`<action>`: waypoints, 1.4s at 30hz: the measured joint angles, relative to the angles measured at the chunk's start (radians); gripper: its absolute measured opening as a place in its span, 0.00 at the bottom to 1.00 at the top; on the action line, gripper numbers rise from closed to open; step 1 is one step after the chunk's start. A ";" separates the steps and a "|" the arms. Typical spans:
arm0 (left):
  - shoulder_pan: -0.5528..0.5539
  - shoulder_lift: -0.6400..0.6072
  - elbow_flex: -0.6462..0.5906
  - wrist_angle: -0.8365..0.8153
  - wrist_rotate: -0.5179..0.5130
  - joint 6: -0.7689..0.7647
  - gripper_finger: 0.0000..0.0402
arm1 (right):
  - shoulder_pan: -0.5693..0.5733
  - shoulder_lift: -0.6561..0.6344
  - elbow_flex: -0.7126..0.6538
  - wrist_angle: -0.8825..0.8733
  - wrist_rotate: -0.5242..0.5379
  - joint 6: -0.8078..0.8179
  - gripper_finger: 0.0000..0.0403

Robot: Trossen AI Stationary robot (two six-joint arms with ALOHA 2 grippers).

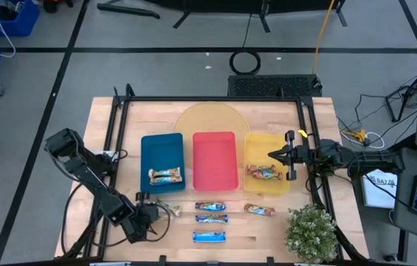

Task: Pick and place Granola Bars by type
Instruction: Put the bottom green granola bar into the blue bin

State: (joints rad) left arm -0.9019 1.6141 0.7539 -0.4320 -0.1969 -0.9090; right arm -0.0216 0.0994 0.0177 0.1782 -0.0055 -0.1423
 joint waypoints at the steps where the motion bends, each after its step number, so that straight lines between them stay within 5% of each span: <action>1: 0.000 0.000 0.018 -0.010 0.006 0.020 0.28 | 0.000 0.000 0.000 0.000 0.000 0.002 0.00; 5: -0.002 -0.008 0.088 -0.032 0.055 0.130 0.14 | 0.000 0.000 0.000 -0.008 0.000 0.003 0.00; 11: 0.035 -0.009 0.236 -0.235 0.027 0.240 0.13 | 0.000 0.000 0.000 -0.007 0.000 0.002 0.00; 16: 0.103 -0.009 0.398 -0.562 -0.080 0.395 0.17 | 0.000 0.000 0.000 -0.006 0.000 0.001 0.00; 22: 0.268 -0.054 0.485 -0.760 -0.226 0.581 0.10 | 0.000 0.000 0.000 -0.004 0.000 0.000 0.00; 29: 0.530 -0.212 0.313 -0.743 -0.247 0.628 0.15 | 0.000 0.001 0.000 -0.006 0.000 -0.007 0.00; 37: 0.727 -0.345 -0.044 -0.433 -0.035 0.653 0.09 | 0.000 0.001 0.000 -0.011 0.000 -0.012 0.00; 42: 0.771 -0.348 -0.126 -0.320 0.040 0.635 0.15 | 0.000 0.001 0.000 -0.011 0.000 -0.012 0.00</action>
State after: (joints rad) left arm -0.1312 1.2657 0.6281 -0.7521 -0.1570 -0.2743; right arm -0.0216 0.1001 0.0181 0.1677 -0.0055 -0.1539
